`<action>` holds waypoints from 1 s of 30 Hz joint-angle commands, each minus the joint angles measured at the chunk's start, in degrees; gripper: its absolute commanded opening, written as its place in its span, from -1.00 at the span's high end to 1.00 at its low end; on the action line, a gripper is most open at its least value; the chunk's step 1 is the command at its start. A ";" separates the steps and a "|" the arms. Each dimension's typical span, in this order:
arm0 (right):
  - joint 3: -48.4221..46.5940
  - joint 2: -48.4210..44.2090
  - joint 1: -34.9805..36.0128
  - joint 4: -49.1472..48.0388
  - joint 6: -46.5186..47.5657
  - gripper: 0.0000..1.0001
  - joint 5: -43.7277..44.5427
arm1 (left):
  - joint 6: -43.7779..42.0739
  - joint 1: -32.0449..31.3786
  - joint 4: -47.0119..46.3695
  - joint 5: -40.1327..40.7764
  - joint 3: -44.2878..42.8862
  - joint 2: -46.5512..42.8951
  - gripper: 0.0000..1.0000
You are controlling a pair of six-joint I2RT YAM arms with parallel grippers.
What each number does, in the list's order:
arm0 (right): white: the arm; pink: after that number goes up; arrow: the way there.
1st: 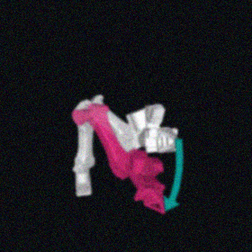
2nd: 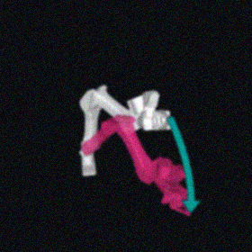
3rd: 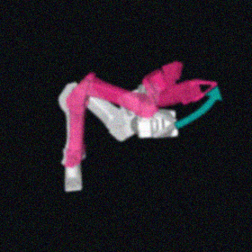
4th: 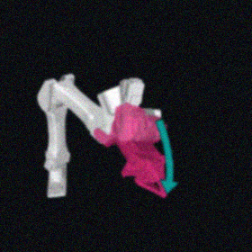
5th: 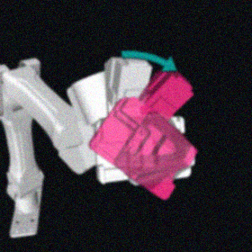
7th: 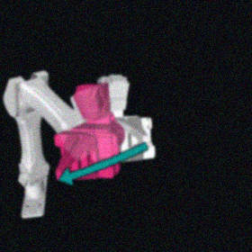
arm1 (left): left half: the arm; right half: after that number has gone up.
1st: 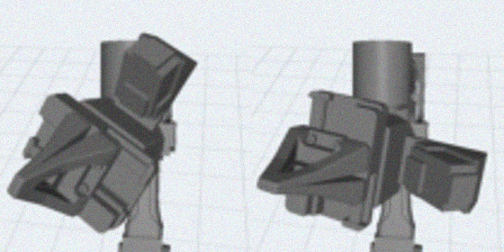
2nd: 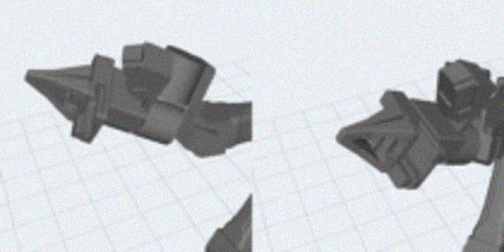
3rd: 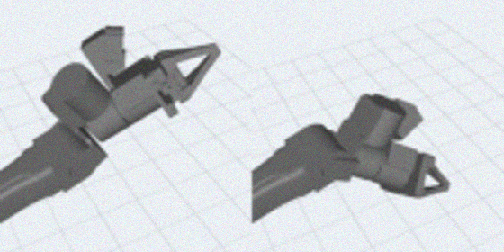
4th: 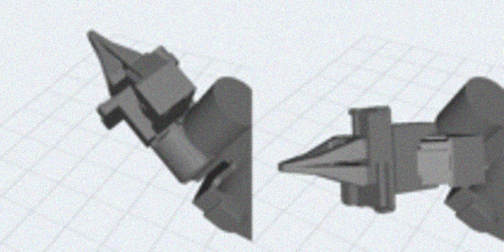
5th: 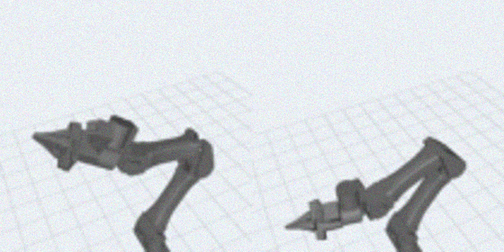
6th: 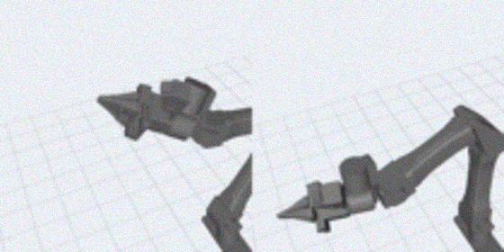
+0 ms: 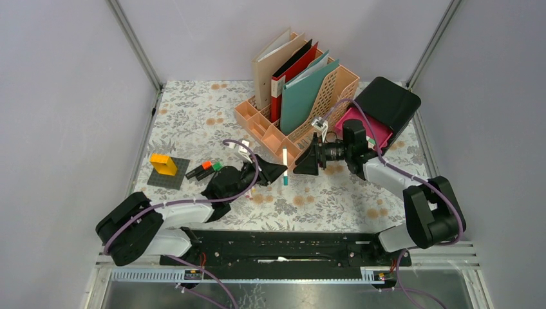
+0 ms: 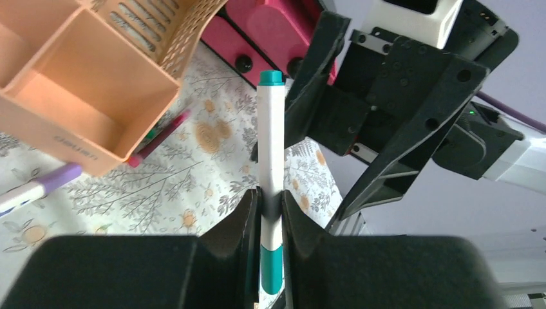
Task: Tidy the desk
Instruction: Pick up the stationery from the center of the board.
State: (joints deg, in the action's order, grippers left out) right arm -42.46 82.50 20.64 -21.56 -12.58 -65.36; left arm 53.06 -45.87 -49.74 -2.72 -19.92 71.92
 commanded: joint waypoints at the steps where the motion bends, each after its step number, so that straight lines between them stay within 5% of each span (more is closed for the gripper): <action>1: -0.13 0.92 1.43 -4.64 -3.08 -0.46 0.53 | 0.75 -1.99 -9.03 4.28 -3.59 2.18 1.00; 17: -1.05 3.49 5.41 -5.32 -5.28 -0.23 0.26 | 0.53 -5.27 -12.42 8.41 -5.69 6.04 1.00; 22: -1.39 3.88 5.52 -5.77 -5.97 0.22 -0.18 | 0.63 -5.62 -13.39 8.26 -5.53 6.58 1.00; 27: -2.03 4.21 5.54 -5.44 -5.68 0.92 -1.22 | 0.02 -5.55 -12.82 8.33 -5.09 5.31 1.00; 30: -2.81 4.18 5.51 -2.79 -3.46 1.00 -1.54 | -1.29 -5.53 -10.65 8.20 -4.95 3.21 0.61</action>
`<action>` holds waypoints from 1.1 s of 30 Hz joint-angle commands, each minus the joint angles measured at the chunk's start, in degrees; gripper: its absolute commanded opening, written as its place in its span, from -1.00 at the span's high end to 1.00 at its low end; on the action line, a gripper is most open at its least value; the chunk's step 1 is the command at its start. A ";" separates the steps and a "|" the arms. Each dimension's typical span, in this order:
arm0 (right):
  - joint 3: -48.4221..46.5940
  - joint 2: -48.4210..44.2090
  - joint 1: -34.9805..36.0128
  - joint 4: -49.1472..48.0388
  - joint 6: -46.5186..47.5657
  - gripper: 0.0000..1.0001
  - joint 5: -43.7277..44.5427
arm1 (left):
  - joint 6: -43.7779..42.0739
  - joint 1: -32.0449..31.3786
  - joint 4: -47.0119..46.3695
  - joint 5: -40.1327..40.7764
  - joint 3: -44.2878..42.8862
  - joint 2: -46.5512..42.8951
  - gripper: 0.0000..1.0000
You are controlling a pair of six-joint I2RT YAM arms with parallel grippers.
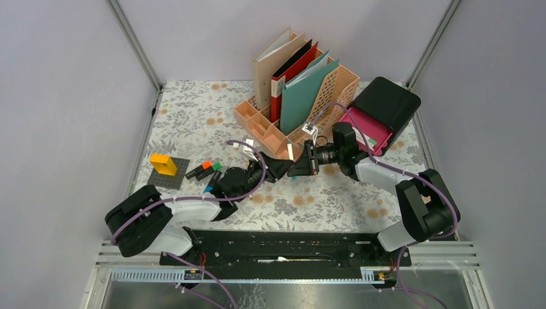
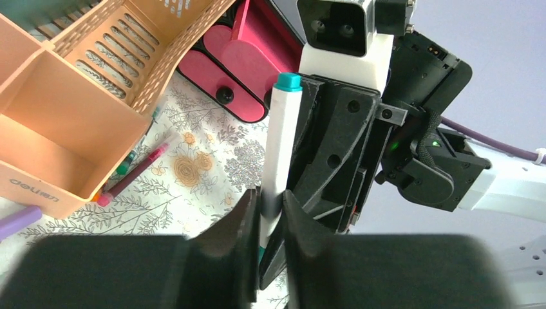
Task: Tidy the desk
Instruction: Pick up the stationery from the center of the board, then place the stationery in the drawer.
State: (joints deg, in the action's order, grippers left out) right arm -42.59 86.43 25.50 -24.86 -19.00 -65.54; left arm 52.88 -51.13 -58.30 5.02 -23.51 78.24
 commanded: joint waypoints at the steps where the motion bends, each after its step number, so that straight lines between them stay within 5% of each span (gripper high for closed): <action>1: -3.01 0.16 0.66 1.75 3.98 1.00 -1.43 | -2.09 -0.24 -1.21 0.17 -1.44 -3.96 0.48; 12: -11.99 -2.96 0.59 30.51 31.78 1.00 3.40 | -16.78 -0.23 19.12 5.93 -0.09 -20.72 -0.97; 20: -18.80 -8.20 -1.93 50.51 51.60 1.00 15.68 | -21.19 2.33 34.46 8.71 -0.16 -28.26 -0.97; 33: -23.02 -15.80 -21.88 57.70 58.36 1.00 31.99 | -21.82 4.86 40.92 9.76 1.19 -31.92 -0.97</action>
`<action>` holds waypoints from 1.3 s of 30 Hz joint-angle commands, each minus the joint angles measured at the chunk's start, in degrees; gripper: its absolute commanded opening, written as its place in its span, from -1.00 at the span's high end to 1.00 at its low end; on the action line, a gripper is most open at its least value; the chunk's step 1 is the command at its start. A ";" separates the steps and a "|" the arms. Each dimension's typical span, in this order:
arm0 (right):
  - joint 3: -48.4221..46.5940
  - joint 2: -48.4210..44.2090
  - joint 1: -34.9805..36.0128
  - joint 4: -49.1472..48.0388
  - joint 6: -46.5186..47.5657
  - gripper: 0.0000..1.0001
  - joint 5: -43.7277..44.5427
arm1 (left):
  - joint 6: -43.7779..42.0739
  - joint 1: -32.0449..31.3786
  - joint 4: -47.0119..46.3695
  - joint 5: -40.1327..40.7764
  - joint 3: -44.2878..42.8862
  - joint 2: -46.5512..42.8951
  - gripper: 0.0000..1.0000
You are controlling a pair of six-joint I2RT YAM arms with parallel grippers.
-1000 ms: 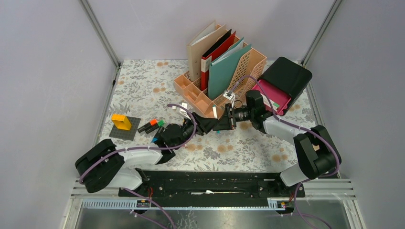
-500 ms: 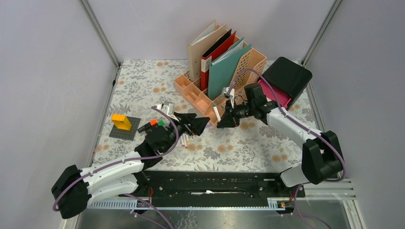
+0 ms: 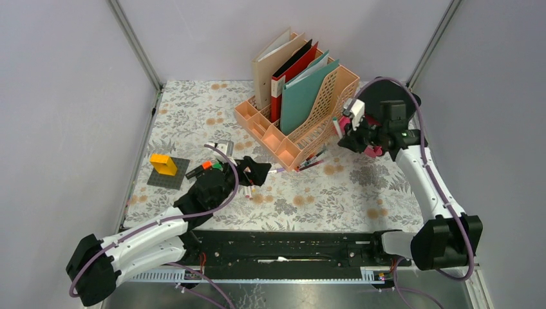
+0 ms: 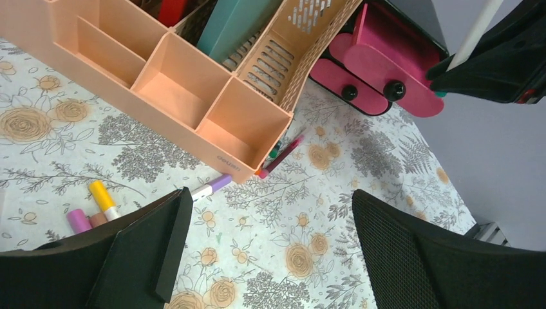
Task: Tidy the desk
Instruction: Place the stationery in the drawer.
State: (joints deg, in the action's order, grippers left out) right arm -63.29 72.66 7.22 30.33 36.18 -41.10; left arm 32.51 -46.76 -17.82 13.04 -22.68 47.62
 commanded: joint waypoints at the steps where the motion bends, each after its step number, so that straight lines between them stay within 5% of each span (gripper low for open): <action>1: -2.17 -2.40 -4.96 1.97 2.67 1.00 8.27 | -1.60 0.47 0.83 1.89 0.35 -1.40 -0.97; 18: 8.79 -2.69 -9.33 -21.25 -4.70 0.92 37.15 | -1.46 0.76 4.88 4.31 2.89 -5.15 -0.97; 26: 11.06 -0.95 -9.33 -24.85 -4.77 0.72 39.10 | -0.97 0.89 5.61 4.95 3.38 -5.45 -0.97; 32: 11.21 -0.18 -9.33 -25.70 -5.96 0.28 40.16 | -0.90 0.97 6.02 5.27 3.60 -5.88 -0.98; 39: 11.24 -0.52 -9.33 -25.72 -6.53 0.17 39.98 | 0.16 1.47 7.26 4.38 3.39 -6.40 -0.98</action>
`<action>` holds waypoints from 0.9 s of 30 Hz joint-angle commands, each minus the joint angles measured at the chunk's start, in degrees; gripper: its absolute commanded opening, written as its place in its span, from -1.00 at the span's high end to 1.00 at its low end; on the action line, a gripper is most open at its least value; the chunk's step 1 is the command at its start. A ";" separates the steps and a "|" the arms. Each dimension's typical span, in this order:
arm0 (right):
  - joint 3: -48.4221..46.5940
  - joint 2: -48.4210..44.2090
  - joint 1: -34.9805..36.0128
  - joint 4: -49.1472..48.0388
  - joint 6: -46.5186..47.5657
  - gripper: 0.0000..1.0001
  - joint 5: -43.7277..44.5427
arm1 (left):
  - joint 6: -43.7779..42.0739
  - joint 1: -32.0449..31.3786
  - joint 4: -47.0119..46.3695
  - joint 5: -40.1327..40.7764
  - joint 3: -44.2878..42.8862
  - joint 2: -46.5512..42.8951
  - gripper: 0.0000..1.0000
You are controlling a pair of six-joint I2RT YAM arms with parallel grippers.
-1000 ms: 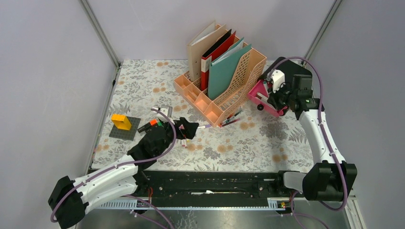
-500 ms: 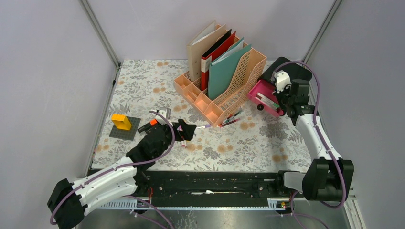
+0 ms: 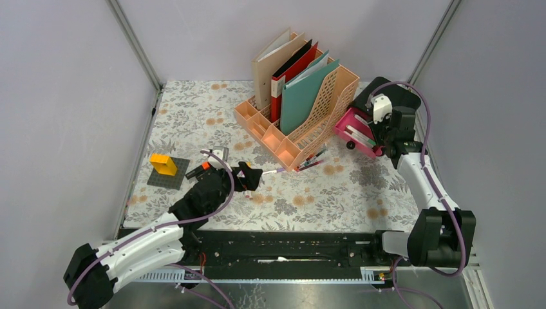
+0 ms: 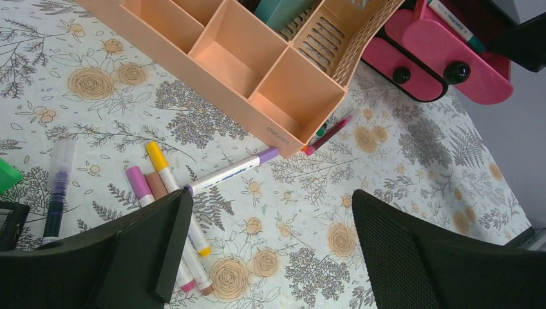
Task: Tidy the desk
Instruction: Place the stationery in the drawer.
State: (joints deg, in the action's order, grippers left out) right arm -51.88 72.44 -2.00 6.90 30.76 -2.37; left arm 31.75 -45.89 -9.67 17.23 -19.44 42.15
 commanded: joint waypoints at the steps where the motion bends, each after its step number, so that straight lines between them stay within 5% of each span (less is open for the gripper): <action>1: -0.16 -0.54 -0.11 -2.31 -1.34 0.17 1.04 | 1.28 0.71 -0.62 -0.03 0.10 -0.92 -0.97; 17: -5.87 -2.40 -0.29 8.76 -4.01 -0.04 -16.74 | 7.54 1.97 8.19 -3.32 -0.44 -1.03 -0.98; 27: -8.50 -2.49 -0.46 12.67 -4.74 -0.05 -23.24 | 10.45 2.40 10.84 -2.60 -3.35 9.76 -0.97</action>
State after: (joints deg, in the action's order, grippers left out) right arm -57.65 71.46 -2.15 17.82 27.00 -21.26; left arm 40.47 -43.83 0.25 14.57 -19.53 48.16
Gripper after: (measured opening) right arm 0.524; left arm 0.987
